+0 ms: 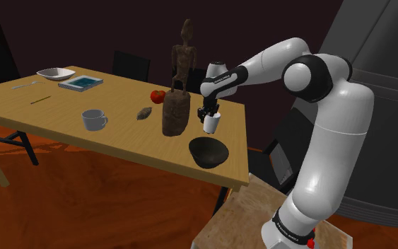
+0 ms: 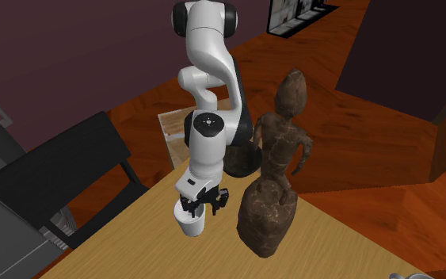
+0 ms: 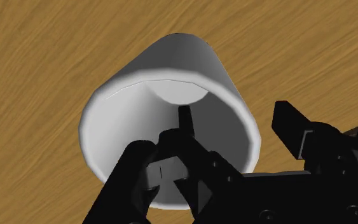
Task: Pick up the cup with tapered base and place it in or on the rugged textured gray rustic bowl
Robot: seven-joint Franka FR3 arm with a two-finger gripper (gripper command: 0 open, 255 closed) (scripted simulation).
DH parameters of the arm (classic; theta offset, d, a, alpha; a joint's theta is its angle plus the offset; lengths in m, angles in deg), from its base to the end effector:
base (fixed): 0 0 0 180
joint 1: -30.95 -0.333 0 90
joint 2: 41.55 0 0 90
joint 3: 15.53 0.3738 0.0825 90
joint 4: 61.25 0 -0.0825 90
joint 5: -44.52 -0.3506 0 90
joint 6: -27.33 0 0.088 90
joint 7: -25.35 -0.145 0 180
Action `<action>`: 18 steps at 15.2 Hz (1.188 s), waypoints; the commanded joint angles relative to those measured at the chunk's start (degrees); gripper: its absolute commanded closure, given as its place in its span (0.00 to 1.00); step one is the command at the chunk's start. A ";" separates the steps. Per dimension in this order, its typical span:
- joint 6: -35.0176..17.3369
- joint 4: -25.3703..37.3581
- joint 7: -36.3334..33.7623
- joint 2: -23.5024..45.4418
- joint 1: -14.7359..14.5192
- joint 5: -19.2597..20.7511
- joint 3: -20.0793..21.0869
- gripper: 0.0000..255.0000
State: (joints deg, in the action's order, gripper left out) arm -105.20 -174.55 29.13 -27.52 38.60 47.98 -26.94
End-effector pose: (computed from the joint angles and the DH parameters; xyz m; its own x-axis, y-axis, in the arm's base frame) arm 0.5683 -0.1925 0.3951 0.9733 -0.2130 0.0857 -0.2213 -0.9699 0.1018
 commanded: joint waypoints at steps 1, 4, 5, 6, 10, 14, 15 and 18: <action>0.00 0.00 0.00 0.00 0.00 0.00 0.00 1.00; 0.00 0.00 0.00 0.00 0.00 0.00 0.00 1.00; 0.00 0.00 0.00 0.00 0.00 0.00 0.00 1.00; 0.00 0.00 0.00 0.01 0.00 0.00 0.00 1.00; 0.67 0.28 0.01 -0.39 -0.03 0.06 -0.02 1.00; 3.42 1.59 0.06 -1.86 -0.13 0.26 -0.08 1.00; 4.11 1.95 0.07 -2.20 -0.15 0.31 -0.09 1.00; 6.20 3.09 0.13 -3.16 -0.21 0.43 -0.12 1.00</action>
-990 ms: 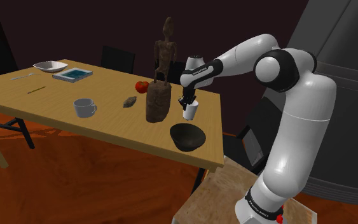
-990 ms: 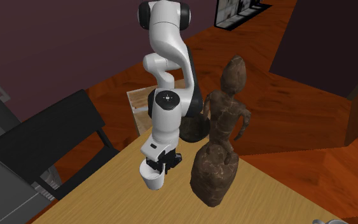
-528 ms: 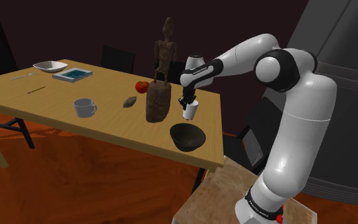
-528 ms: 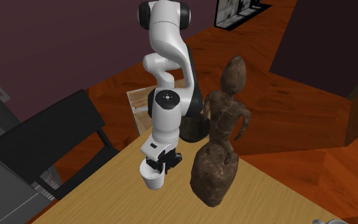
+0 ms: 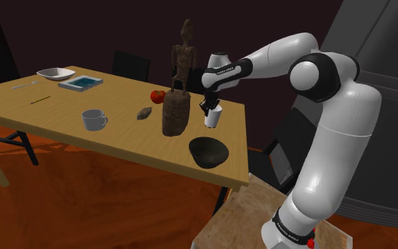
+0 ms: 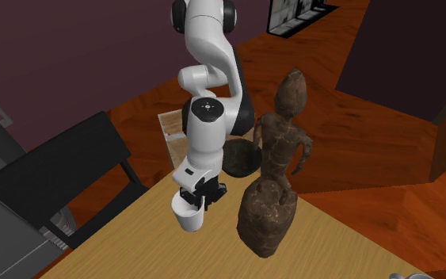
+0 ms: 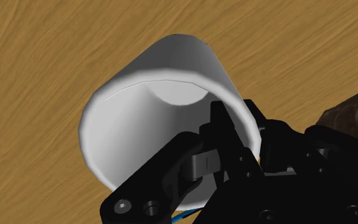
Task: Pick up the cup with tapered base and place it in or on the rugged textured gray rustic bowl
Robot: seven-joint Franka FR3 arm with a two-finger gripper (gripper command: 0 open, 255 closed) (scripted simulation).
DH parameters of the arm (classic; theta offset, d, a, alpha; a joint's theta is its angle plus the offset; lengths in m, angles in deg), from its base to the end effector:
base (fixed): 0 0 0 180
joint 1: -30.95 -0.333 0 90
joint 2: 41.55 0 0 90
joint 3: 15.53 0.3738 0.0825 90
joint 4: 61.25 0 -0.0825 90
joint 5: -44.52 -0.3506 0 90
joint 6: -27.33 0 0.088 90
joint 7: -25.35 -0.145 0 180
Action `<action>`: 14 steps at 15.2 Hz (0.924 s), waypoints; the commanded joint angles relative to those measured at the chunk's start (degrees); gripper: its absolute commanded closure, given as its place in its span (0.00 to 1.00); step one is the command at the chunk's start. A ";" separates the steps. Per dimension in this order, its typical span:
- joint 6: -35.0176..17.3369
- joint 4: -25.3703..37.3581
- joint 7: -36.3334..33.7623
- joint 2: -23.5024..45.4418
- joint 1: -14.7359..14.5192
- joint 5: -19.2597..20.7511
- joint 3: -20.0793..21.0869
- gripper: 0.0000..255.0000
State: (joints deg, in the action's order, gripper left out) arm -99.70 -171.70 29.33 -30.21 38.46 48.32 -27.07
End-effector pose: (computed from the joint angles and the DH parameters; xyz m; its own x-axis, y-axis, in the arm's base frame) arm 0.5644 -0.1926 0.4349 0.9733 -0.2130 0.0856 -0.2212 -0.9699 0.1019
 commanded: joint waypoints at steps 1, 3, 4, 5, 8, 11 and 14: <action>1.40 0.65 -0.05 -0.77 -0.09 0.13 0.00 1.00; 2.81 1.50 0.00 -1.34 -0.13 0.19 -0.01 1.00; 3.52 1.95 0.03 -1.60 -0.14 0.22 -0.02 1.00; 4.23 2.40 0.05 -1.86 -0.16 0.25 -0.02 1.00; 6.38 3.86 0.15 -2.56 -0.20 0.32 -0.03 1.00; 8.54 5.44 0.25 -3.16 -0.24 0.37 -0.03 1.00; 10.73 7.14 0.38 -3.65 -0.27 0.40 -0.03 1.00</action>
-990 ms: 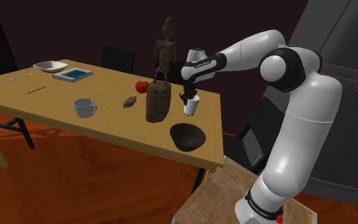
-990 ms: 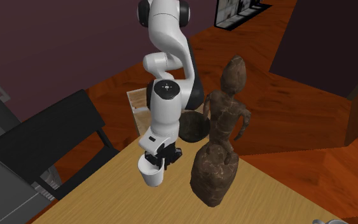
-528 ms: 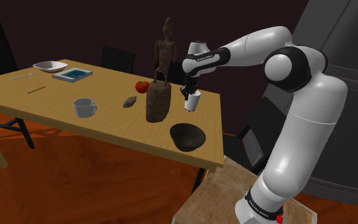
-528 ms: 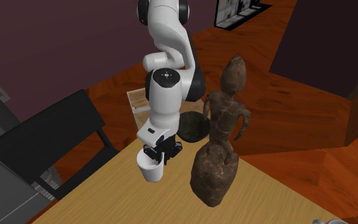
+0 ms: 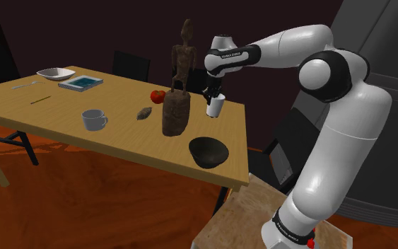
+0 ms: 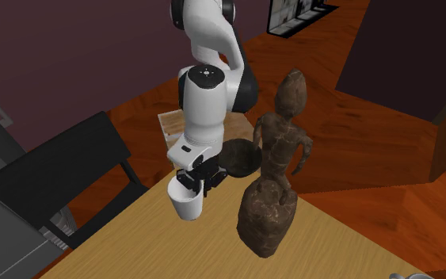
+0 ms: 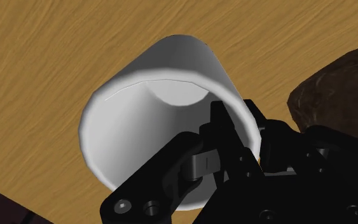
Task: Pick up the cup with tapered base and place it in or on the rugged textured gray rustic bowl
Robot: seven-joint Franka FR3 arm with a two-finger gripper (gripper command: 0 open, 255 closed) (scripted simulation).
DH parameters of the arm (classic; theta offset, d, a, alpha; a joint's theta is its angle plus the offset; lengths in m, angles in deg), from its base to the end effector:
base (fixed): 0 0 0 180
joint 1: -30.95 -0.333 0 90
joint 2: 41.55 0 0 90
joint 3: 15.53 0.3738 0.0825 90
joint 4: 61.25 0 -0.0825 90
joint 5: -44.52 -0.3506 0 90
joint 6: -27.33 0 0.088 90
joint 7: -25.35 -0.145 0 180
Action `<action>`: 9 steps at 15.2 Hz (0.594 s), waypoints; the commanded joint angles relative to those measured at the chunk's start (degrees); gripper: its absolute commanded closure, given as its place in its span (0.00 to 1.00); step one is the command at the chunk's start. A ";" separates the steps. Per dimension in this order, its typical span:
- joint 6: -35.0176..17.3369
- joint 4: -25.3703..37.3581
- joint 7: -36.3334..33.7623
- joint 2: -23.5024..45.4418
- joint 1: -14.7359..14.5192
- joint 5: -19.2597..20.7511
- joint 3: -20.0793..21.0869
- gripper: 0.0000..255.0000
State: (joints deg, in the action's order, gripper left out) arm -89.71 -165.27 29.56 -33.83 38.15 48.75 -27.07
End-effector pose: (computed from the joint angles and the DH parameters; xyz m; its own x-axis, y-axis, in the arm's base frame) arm 0.5573 -0.1900 0.5048 0.9732 -0.2132 0.0857 -0.2215 -0.9698 0.1019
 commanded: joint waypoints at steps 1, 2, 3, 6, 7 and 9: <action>1.47 1.31 0.18 -0.18 0.03 -0.03 -0.03 1.00; 2.20 1.92 0.23 -0.31 0.03 -0.03 -0.03 1.00; 2.94 2.55 0.27 -0.42 0.02 -0.02 -0.03 1.00; 5.17 4.51 0.42 -0.70 0.00 -0.03 -0.03 1.00; 5.92 5.19 0.48 -0.77 0.00 -0.04 -0.03 1.00; 7.43 6.61 0.59 -0.87 0.00 -0.06 -0.03 1.00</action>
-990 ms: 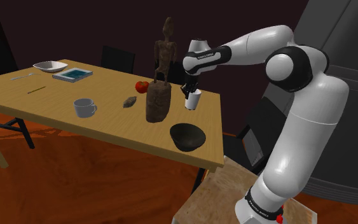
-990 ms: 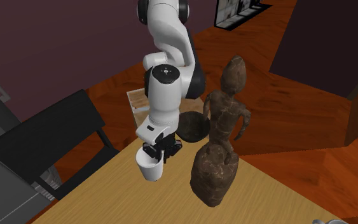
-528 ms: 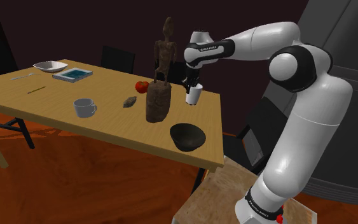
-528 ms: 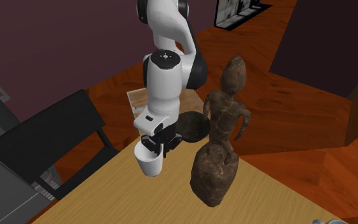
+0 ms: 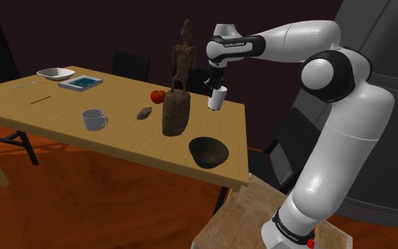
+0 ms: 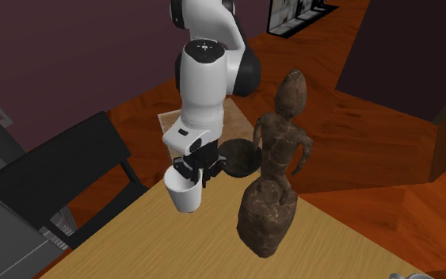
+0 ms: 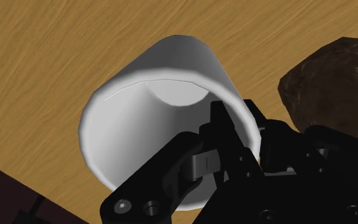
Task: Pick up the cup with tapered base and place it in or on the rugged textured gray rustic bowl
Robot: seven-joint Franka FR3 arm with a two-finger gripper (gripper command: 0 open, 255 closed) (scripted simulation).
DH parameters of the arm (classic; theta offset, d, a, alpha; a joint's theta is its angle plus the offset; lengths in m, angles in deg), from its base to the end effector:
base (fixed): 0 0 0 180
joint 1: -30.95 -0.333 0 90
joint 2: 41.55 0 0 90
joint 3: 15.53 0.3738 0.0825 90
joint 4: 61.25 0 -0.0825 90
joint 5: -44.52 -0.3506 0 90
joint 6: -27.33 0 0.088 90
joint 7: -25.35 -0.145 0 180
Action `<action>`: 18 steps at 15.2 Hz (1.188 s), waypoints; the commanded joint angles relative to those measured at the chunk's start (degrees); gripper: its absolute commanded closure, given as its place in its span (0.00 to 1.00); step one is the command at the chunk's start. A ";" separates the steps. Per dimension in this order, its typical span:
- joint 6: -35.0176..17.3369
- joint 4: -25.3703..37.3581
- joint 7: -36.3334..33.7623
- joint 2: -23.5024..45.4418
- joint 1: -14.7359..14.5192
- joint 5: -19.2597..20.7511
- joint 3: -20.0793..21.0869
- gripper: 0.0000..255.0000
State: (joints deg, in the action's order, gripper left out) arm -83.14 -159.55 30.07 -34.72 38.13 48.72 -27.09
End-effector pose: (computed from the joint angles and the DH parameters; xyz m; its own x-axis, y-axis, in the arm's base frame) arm 0.5553 -0.1903 0.5481 0.9733 -0.2129 0.0858 -0.2212 -0.9699 0.1019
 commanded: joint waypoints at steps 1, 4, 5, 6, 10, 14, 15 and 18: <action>1.19 1.19 0.11 -0.01 0.01 -0.04 -0.01 1.00; 0.74 -5.08 -3.30 -5.64 -1.79 1.49 1.24 1.00; 0.72 -6.99 -4.45 -7.43 -2.33 1.93 1.73 1.00; 0.74 -8.80 -5.61 -9.18 -2.83 2.32 2.27 1.00; 1.34 -15.27 -10.25 -15.79 -4.70 3.41 4.72 1.00; 2.58 -20.57 -14.86 -21.79 -6.47 3.69 7.55 1.00; 2.98 -21.72 -16.00 -23.19 -6.90 3.64 8.31 1.00; 4.32 -24.77 -19.42 -27.15 -8.25 3.19 10.70 1.00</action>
State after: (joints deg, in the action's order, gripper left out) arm -79.10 -183.12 11.85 -60.52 30.32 52.04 -17.18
